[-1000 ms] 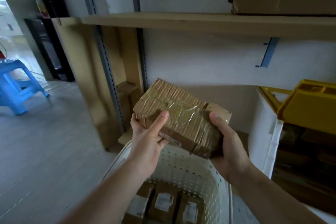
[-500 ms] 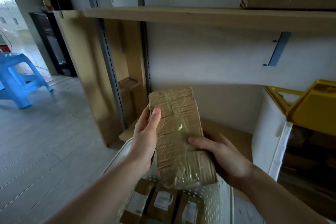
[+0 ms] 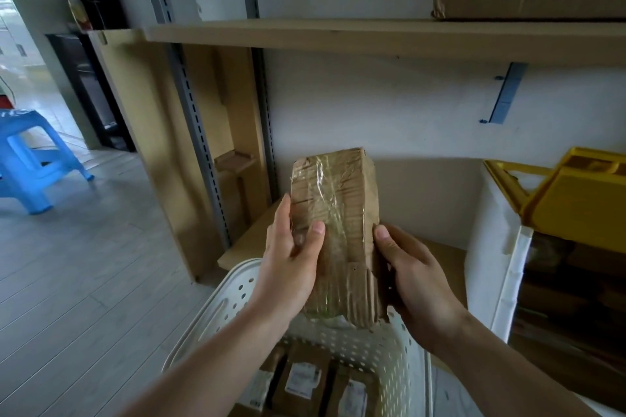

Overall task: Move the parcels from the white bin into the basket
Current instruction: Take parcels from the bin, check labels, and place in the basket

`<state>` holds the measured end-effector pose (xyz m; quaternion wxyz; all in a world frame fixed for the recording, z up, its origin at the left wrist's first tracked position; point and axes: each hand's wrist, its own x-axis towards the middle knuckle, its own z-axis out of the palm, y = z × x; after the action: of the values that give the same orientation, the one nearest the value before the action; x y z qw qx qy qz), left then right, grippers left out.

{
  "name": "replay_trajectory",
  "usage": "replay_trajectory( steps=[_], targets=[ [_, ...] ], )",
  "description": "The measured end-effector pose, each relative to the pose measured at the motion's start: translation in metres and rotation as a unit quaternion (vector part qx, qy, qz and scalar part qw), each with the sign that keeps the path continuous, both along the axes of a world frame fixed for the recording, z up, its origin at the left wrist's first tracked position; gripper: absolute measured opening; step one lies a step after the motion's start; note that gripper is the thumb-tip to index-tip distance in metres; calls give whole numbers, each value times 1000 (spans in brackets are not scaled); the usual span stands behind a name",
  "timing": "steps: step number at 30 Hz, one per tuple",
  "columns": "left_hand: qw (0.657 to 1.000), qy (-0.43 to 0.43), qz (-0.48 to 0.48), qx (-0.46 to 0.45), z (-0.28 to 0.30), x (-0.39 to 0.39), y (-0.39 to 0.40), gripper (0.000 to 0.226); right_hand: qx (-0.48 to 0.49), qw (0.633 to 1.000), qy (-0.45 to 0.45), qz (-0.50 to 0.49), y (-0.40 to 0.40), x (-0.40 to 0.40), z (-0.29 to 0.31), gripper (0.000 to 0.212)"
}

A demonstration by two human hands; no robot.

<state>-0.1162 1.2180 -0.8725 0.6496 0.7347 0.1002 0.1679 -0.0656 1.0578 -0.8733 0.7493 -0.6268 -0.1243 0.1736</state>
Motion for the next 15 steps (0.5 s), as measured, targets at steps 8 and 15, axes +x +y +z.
replay_trajectory(
  steps=[8, 15],
  targets=[
    [994, -85, -50, -42, 1, 1, -10, 90, -47, 987, -152, -23, 9, -9, 3, 30],
    [972, -63, -111, -195, -2, 0, -14, 66, 4, 999, -28, 43, 8, -3, 6, 40]
  ],
)
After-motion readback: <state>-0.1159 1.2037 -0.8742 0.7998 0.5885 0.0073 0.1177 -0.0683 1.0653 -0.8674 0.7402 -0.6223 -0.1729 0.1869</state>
